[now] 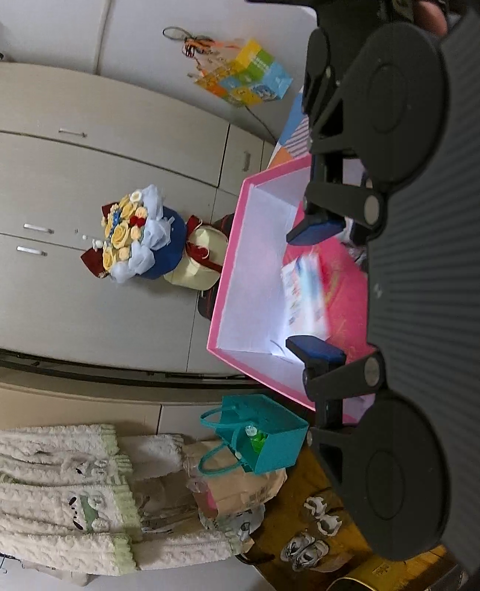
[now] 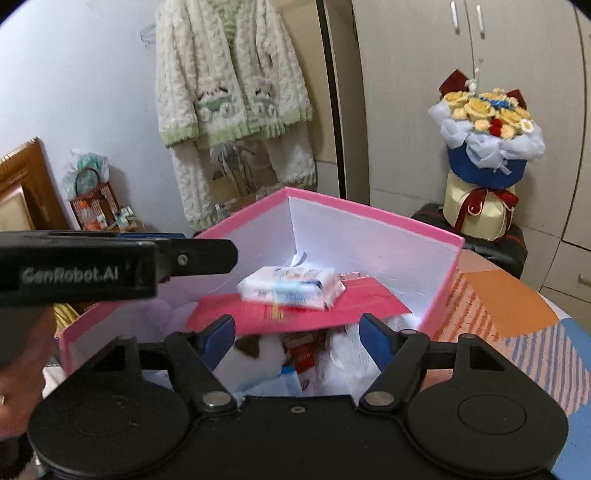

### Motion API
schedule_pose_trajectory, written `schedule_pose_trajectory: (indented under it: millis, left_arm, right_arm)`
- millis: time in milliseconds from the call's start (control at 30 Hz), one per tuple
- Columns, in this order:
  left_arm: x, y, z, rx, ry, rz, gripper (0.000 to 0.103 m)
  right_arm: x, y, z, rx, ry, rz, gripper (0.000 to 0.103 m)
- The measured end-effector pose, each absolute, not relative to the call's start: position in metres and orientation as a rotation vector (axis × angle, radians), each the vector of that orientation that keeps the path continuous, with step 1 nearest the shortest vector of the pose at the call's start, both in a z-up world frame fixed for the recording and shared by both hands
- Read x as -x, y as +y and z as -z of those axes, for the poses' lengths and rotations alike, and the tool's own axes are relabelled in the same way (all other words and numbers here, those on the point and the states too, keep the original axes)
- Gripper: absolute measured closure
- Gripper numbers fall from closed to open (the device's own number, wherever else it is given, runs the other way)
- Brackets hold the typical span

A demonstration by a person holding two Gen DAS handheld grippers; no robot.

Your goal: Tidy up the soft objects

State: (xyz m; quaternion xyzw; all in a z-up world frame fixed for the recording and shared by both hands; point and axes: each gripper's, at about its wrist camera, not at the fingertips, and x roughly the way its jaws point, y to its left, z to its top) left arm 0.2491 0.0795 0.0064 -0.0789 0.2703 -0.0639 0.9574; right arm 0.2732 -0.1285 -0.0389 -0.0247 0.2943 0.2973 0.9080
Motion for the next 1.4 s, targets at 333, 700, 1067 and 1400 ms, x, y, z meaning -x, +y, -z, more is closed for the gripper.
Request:
schedule_pose_trajectory:
  millis: [333,700,1067,1400]
  left_arm:
    - [-0.194,0.074,-0.033,0.115,0.505,0.209,0.048]
    - [-0.117,0.062,-0.070,0.040,0.411,0.264,0.036]
    - [-0.051,0.042,-0.066,-0.008,0.324,0.310,0.024]
    - [-0.033,0.028,-0.039,-0.036,0.307,0.283,0.003]
  right_arm:
    - [-0.214,-0.162,0.013,0.032,0.523,-0.535,0.024]
    - [-0.131,-0.186,-0.019,0.108,0.428,-0.429,0.021]
    - [-0.079,-0.218,-0.020,0.040,0.439,-0.330,0.008]
    - [-0.037,-0.246,-0.003,-0.023,0.422,-0.179,0.001]
